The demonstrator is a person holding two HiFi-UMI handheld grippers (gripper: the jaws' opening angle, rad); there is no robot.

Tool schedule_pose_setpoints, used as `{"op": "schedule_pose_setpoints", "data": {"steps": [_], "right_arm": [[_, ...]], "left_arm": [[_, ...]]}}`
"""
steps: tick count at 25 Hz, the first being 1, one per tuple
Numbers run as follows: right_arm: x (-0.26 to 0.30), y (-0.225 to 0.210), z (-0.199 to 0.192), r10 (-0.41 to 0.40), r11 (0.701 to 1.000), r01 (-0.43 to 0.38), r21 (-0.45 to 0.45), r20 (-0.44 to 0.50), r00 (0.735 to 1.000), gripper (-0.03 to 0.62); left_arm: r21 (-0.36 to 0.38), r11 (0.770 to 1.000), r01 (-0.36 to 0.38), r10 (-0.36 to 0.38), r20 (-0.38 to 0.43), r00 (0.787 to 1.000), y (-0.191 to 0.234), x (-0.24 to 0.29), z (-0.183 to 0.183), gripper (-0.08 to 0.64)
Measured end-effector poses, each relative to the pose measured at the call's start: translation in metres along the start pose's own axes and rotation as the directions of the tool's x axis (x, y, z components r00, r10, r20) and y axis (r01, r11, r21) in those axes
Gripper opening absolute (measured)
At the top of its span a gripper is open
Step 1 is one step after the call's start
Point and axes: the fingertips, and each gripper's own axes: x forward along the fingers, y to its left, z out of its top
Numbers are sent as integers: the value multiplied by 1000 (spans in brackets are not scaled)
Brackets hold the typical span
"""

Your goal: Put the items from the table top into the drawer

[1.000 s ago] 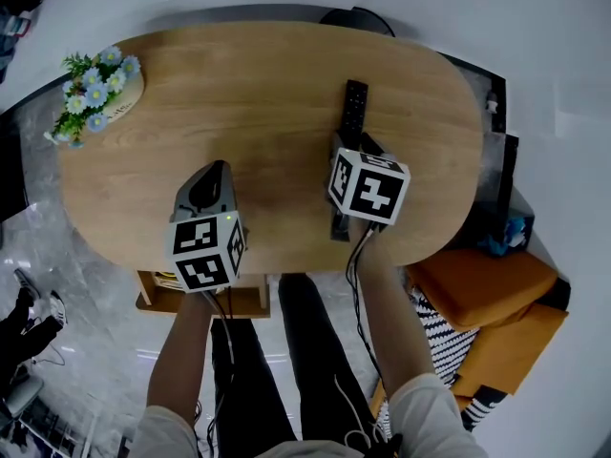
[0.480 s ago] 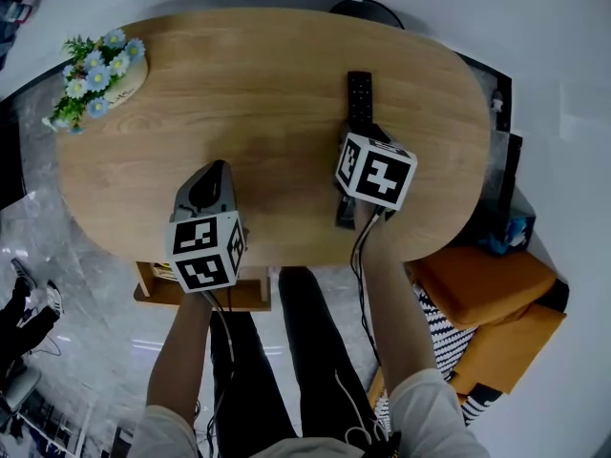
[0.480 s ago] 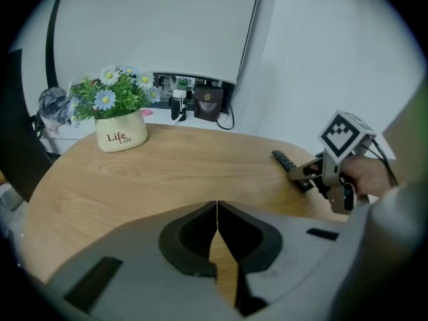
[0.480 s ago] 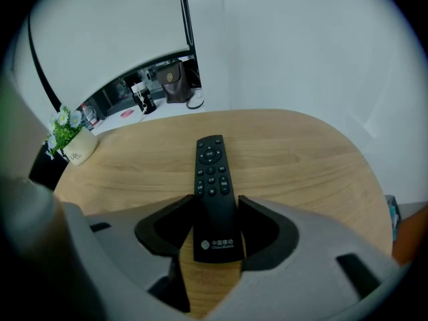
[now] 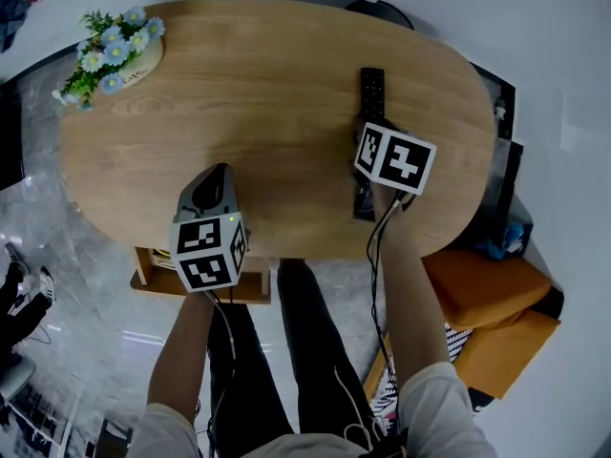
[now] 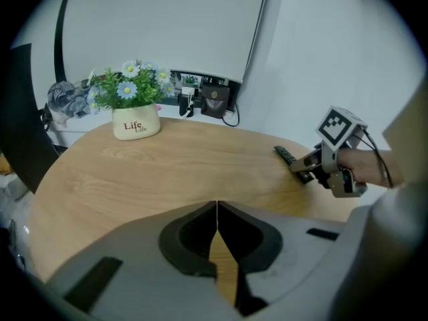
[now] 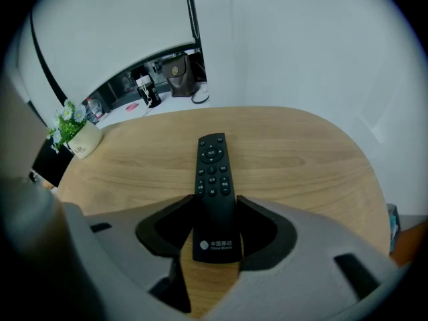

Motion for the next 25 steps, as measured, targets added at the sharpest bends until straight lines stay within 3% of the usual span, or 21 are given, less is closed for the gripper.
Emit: {"op": "schedule_pose_setpoints", "data": {"steps": [6,13,19,25], "right_arm": [[-10,13,-10,35,999,-35,5,17,999,189],[-29,54,-33,97,994,-96,-48,18,995,187],[-46,100,-48,162,985,-161,-66,22,986,187],[-65,162,-61,220,965,-214,-152,24,975,187]], "left_arm": [[-14,1000,-19,19,8,1000,16,-13,-12,11],[-38,998,-46,46,9,999,36,-37,-31,11],[-83,994,-66,68,25,997,57,-64,-48,11],[-125,987,-102,107,41,993,92,-99,-69,11]]}}
